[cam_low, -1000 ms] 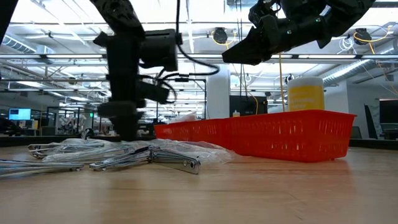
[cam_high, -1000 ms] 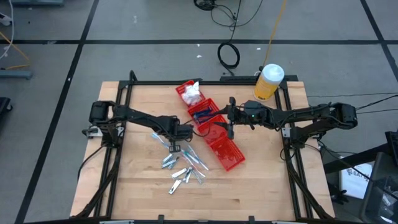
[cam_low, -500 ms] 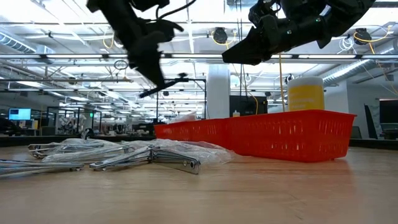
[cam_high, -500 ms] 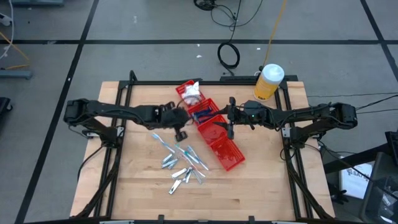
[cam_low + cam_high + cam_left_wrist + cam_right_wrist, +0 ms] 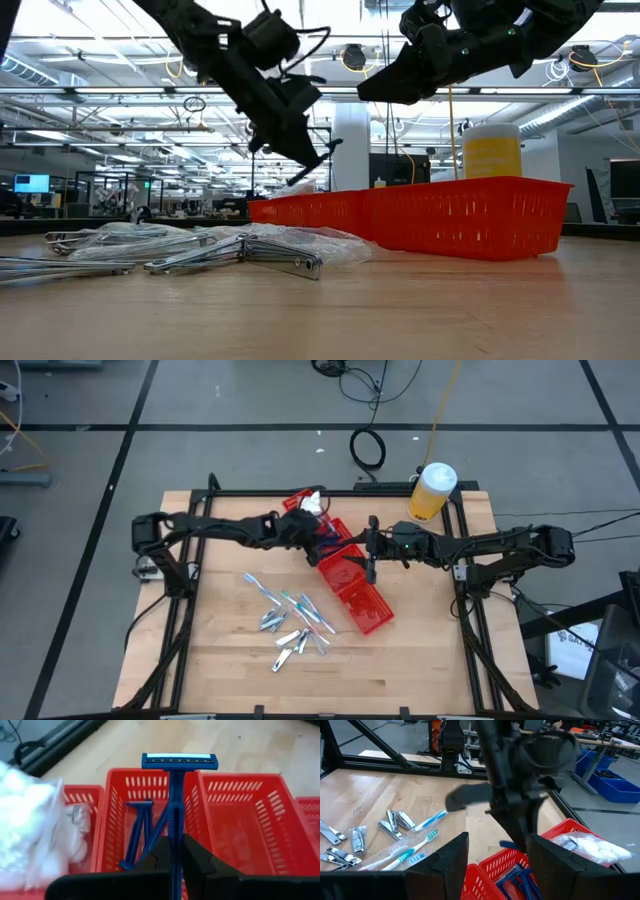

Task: Pick & Place Travel size toiletries
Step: Put the blue razor into the top middle red bin, then put the blue toothbrush into the bottom middle red bin

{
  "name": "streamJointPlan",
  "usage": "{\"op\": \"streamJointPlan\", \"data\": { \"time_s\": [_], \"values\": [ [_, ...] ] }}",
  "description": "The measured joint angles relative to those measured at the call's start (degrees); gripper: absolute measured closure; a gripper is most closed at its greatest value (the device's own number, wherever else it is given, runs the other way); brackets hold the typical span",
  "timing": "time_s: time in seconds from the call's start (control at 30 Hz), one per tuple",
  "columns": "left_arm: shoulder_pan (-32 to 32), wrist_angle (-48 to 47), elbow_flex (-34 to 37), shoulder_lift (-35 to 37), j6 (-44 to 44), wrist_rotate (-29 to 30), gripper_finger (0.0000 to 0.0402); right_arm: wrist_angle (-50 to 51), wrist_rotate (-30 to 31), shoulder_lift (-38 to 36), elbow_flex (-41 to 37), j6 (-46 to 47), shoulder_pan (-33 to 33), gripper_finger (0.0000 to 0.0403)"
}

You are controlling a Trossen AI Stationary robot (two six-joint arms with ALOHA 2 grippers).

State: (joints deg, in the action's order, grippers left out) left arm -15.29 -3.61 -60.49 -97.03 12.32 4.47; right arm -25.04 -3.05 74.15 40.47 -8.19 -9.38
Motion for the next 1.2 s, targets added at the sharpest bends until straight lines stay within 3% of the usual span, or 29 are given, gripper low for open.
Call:
{"op": "streamJointPlan", "data": {
  "time_s": [0.17,0.47,0.63,0.87,1.2],
  "values": [
    [-1.6,1.7,-0.1,-1.5,1.8,-1.9,0.0337,-0.1,0.0,0.0,0.0,0.0,0.0,0.0216],
    [-1.6,3.4,-0.1,-1.4,0.7,-1.5,0.0176,-0.3,0.0,0.0,0.0,0.0,0.0,0.0216],
    [-1.6,2.0,-0.1,0.3,-0.7,-1.5,0.013,-0.3,0.0,0.0,0.0,0.0,0.0,0.0216],
    [-1.6,-8.9,-0.1,9.6,-2.1,-1.3,0.0144,-0.3,0.0,0.0,0.0,0.0,0.0,0.0216],
    [2.4,-26.0,-0.1,20.8,-1.7,11.0,0.0264,-0.3,0.0,0.0,0.0,0.0,0.0,0.0216]
  ]
}}
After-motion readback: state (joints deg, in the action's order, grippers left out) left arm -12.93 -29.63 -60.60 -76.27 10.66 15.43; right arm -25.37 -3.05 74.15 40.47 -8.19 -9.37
